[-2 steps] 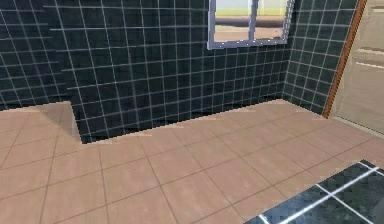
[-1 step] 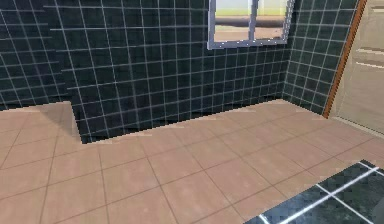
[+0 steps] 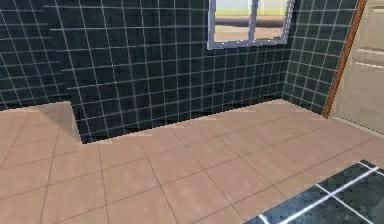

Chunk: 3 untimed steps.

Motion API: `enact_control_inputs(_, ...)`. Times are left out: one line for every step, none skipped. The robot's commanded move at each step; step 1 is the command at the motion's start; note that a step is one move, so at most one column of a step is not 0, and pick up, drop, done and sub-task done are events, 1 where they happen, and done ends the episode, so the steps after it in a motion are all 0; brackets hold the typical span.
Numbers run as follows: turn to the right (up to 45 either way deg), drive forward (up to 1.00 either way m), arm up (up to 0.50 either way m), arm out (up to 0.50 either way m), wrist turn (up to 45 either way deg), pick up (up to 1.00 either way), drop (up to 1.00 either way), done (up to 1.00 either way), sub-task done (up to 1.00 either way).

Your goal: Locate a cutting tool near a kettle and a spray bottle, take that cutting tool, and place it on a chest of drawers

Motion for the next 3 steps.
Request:
enact_control_inputs(0.0, 0.0, 0.0, 0.14, 0.0, 0.0, 0.0, 0.0, 0.0)
enact_control_inputs(0.0, 0.0, 0.0, 0.0, 45.0, 0.0, 0.0, 0.0, 0.0)
enact_control_inputs(0.0, 0.0, 0.0, 0.0, 45.0, 0.0, 0.0, 0.0, 0.0)
